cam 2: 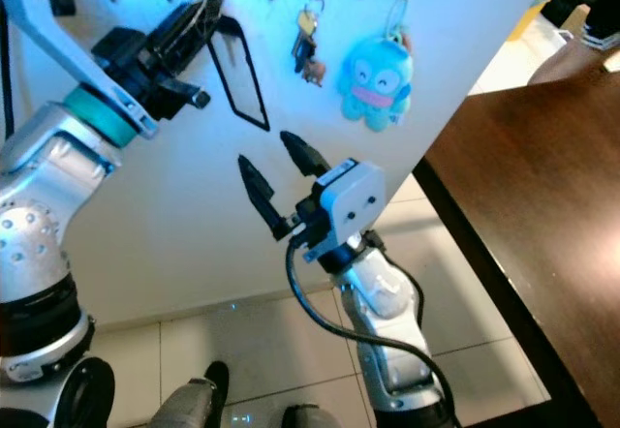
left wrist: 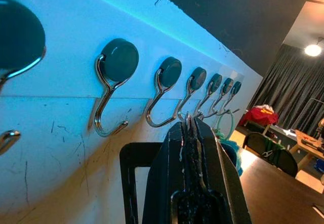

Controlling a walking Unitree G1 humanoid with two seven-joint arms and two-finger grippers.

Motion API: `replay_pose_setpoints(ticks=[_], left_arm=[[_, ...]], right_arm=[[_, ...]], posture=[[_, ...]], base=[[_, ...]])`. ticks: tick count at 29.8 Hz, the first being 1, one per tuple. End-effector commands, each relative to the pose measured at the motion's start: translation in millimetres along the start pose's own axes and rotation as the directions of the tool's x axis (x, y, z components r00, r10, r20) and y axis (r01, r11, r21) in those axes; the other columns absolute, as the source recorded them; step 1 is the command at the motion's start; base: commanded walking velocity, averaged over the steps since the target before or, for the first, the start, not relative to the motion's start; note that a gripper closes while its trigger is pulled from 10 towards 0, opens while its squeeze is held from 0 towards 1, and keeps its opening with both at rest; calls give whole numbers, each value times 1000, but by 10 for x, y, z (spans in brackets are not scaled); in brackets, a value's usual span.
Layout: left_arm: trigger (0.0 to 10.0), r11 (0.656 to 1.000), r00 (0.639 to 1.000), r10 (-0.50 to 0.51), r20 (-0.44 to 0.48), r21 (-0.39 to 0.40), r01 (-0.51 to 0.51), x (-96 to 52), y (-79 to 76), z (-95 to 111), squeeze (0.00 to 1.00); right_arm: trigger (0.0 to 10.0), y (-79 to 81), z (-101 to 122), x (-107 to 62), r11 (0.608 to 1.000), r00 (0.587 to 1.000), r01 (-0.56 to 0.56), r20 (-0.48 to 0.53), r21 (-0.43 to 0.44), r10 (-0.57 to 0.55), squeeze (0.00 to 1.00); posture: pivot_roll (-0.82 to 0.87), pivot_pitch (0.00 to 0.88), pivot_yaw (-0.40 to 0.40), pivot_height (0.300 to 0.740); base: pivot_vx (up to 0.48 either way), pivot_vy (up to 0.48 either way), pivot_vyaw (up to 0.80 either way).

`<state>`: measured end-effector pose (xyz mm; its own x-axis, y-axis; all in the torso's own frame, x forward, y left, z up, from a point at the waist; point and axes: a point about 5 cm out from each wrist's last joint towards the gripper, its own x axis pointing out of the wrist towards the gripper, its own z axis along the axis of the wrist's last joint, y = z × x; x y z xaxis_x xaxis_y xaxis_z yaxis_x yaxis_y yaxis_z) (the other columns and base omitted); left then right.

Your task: Hang keys on a hook

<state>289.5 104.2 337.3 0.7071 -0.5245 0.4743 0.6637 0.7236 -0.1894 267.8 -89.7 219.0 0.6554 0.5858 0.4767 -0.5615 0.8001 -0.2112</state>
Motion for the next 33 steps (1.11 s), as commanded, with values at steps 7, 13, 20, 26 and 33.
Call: replay_pose_setpoints(ticks=[7, 13, 20, 26, 33], left_arm=[[10000, 1000, 1000, 22, -23, 11, -22, 70, 3, -19, 0], [10000, 997, 996, 76, -38, 6, -76, 128, 63, -47, 0], [10000, 995, 994, 101, -38, -1, -101, 139, 97, -43, 0], [10000, 997, 997, 76, -2, -22, -76, 86, 93, 25, 0], [10000, 999, 999, 21, 31, -36, -20, -12, 34, 80, 0]], right_arm=[[10000, 24, -25, -8, 1000, 1000, -11, -11, -9, 11, 0], [10000, 25, -32, -16, 1000, 1000, -7, -16, -8, 7, 0], [10000, 30, -37, -20, 1000, 1000, -5, -17, -6, 5, 0], [10000, 31, -39, -23, 1000, 1000, -3, -19, -7, 3, 0], [10000, 30, -43, -25, 1000, 1000, -4, -21, -6, 4, 0]], posture=[[42, 102, 42, 740], [44, 106, 45, 740], [46, 109, 46, 740], [44, 112, 46, 740], [50, 114, 43, 740]], base=[[0, 0, 0], [0, 0, 0], [0, 0, 0], [0, 0, 0], [0, 0, 0]])
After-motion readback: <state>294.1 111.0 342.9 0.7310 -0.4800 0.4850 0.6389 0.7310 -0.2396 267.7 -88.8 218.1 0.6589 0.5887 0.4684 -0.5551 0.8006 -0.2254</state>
